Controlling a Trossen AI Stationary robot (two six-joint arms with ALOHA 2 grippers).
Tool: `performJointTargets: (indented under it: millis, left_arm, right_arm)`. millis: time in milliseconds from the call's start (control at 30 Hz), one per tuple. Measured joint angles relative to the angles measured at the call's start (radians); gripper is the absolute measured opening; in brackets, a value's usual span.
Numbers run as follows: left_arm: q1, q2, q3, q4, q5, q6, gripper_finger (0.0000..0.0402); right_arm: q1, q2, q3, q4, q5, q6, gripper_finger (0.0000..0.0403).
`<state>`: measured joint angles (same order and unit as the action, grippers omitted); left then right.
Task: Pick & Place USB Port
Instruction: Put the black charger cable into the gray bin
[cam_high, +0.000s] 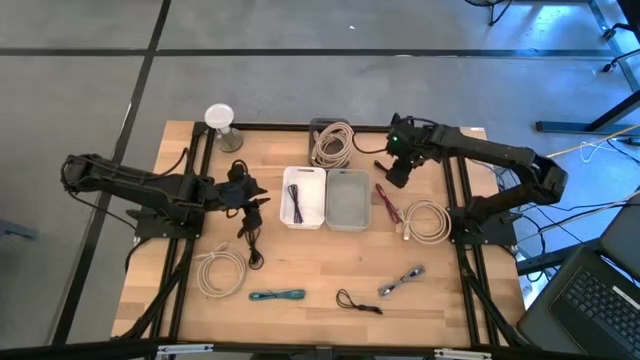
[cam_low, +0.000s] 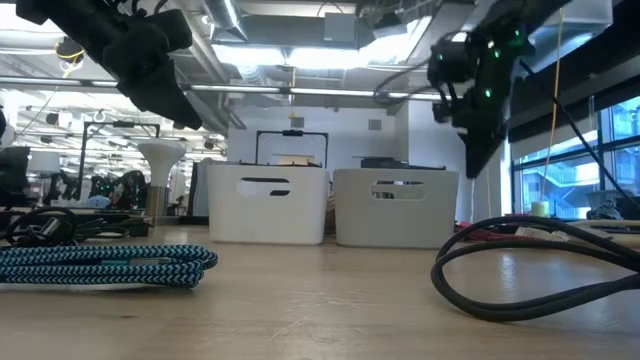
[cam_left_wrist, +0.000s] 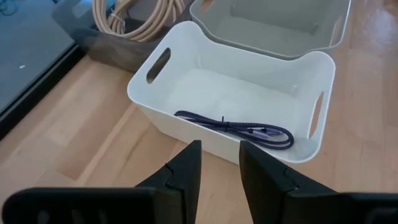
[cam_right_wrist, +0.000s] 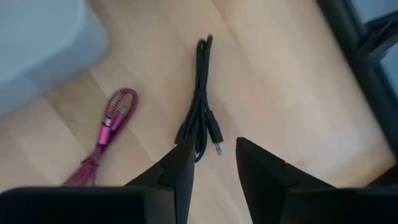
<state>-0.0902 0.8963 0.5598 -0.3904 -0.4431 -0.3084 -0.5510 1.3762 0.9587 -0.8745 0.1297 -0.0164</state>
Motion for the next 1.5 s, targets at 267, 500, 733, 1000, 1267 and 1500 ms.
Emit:
performJointTargets:
  millis: [267, 500, 733, 1000, 1267, 1500]
  left_arm:
    - [0.000, 0.000, 0.000, -0.001, 0.001, -0.001, 0.0099]
    - [0.000, 0.000, 0.000, -0.001, 0.002, -0.001, 0.0101]
    - [0.000, 0.001, 0.000, -0.001, 0.002, -0.002, 0.0099]
    - [0.000, 0.001, 0.000, -0.002, 0.002, -0.002, 0.0102]
    - [0.000, 0.001, 0.000, -0.002, 0.002, -0.002, 0.0099]
    - [0.000, 0.001, 0.000, -0.002, 0.002, -0.002, 0.0100]
  right_arm:
    - [-0.031, 0.000, -0.168, 0.246, -0.098, -0.021, 0.0126]
    - [-0.032, 0.021, -0.209, 0.367, -0.097, -0.018, 0.0126]
    - [-0.046, 0.090, -0.211, 0.423, -0.097, -0.025, 0.0126]
    - [-0.090, 0.158, -0.211, 0.447, -0.097, -0.037, 0.0126]
    - [-0.094, 0.231, -0.210, 0.468, -0.100, -0.044, 0.0126]
    - [-0.093, 0.220, -0.210, 0.467, -0.073, -0.048, 0.0059]
